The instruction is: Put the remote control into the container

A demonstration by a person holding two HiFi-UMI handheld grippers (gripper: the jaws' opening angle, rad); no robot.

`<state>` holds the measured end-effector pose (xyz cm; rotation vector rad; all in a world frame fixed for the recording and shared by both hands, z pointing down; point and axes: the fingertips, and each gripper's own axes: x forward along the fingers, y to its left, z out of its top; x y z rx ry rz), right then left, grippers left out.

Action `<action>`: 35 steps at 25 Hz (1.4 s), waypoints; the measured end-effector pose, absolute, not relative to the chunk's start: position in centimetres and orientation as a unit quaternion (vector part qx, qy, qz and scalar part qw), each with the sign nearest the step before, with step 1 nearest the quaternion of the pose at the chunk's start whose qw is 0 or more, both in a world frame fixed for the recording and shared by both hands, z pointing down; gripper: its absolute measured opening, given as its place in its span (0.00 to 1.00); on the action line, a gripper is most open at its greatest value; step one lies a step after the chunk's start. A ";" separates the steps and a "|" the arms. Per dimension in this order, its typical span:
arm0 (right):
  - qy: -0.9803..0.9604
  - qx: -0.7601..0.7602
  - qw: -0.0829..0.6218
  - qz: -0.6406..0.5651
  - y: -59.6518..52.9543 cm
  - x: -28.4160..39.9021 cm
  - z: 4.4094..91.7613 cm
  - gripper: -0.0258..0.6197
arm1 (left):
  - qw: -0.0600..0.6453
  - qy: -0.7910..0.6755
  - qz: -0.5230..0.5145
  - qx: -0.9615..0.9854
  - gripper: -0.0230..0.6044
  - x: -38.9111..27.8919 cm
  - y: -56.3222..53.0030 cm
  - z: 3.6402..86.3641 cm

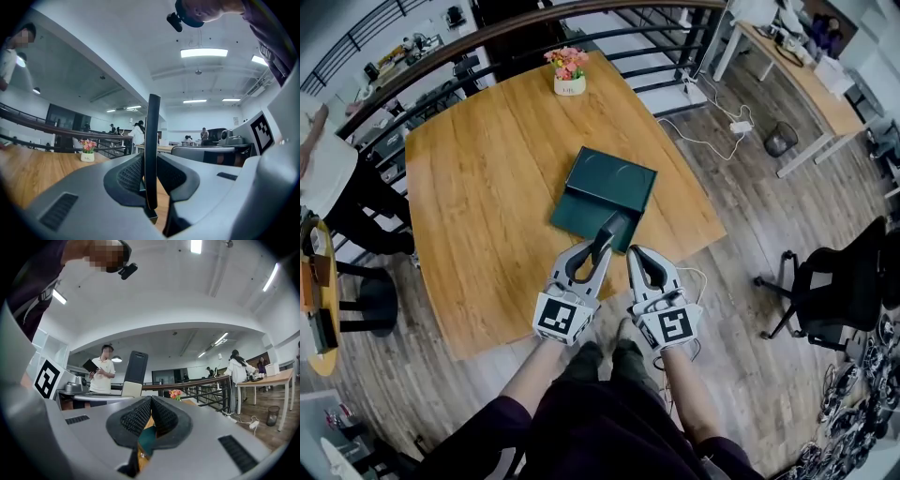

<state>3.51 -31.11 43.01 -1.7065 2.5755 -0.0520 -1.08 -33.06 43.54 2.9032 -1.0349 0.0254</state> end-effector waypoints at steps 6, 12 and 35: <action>0.838 -0.545 0.023 -0.030 -33.0 4.3 44.4 0.07 | 0.056 -0.357 0.006 0.932 0.16 -0.4 -34.8 45.2; 0.839 -0.542 0.021 -0.048 -35.1 4.6 46.9 0.07 | 0.082 -0.373 -0.001 0.924 0.16 0.5 -37.4 47.8; 0.836 -0.540 0.012 -0.094 -37.3 6.5 51.9 0.07 | 0.354 -0.468 -0.079 0.806 0.16 1.3 -42.1 60.5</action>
